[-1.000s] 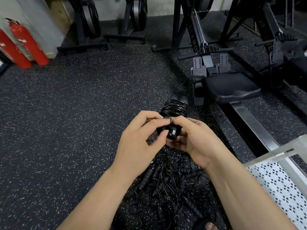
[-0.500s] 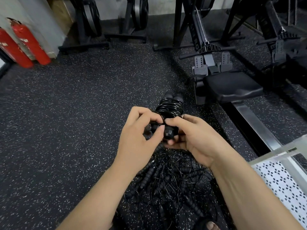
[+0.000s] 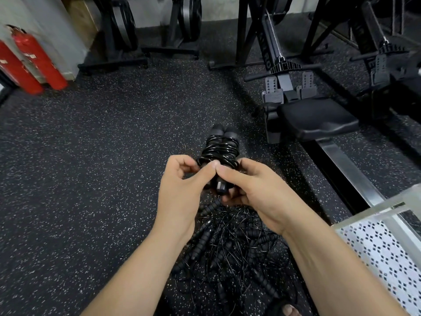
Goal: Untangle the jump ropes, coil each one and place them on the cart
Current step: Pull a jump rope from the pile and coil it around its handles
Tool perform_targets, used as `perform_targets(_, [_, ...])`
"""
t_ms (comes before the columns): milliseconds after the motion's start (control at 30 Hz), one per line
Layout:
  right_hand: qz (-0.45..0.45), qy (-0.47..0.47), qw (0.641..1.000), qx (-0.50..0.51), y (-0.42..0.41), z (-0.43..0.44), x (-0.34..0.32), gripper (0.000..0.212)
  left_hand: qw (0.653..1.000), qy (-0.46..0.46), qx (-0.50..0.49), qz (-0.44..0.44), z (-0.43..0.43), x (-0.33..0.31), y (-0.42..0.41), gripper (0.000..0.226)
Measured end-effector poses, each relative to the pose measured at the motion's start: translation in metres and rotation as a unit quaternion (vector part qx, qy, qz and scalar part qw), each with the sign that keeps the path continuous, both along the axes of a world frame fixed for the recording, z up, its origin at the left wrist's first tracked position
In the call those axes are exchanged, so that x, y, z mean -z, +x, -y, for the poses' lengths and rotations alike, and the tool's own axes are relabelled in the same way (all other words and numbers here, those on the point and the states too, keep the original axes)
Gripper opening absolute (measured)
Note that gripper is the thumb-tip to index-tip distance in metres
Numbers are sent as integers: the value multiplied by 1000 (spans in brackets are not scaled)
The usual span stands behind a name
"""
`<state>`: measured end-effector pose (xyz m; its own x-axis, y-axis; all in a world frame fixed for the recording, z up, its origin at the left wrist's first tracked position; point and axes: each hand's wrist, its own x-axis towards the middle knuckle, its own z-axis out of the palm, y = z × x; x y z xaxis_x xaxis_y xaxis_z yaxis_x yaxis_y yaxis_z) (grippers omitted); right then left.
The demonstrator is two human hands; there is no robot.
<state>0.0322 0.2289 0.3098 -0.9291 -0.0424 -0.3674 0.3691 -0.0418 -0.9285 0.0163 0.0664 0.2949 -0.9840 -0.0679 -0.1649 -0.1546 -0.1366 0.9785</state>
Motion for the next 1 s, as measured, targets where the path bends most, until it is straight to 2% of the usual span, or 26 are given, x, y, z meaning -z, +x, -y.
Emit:
perform_targets(67, [-10, 36, 999, -11, -1, -1, 1, 34, 1000, -5, 8, -2, 1, -3, -1, 42])
perform_targets(200, [-28, 115, 993, 0, -1, -4, 8, 26, 993, -106, 19, -53, 3, -10, 1, 16])
perform_targets(367, [-51, 183, 982, 21, 1, -6, 11, 37, 987, -145, 56, -48, 2, -11, 2, 5])
perform_targets(433, [-61, 164, 984, 33, 1, -7, 12, 43, 988, -134, 60, -41, 3, -10, 2, 6])
perform_targets(533, [-54, 106, 990, 82, 0, -13, 8, 95, 994, -79, 70, -27, 5, -11, 0, 10])
perform_targets(567, [-49, 87, 991, 90, 2, -16, 3, 104, 996, -51, 72, -19, 6, -11, 0, 12])
perform_targets(767, [-23, 85, 993, 72, 19, -24, -31, 103, 994, 48, 101, 18, 7, -22, 13, 19])
perform_targets(1000, [-60, 165, 982, 75, 68, -44, -94, 97, 988, 46, 142, -27, -12, -76, 43, 15])
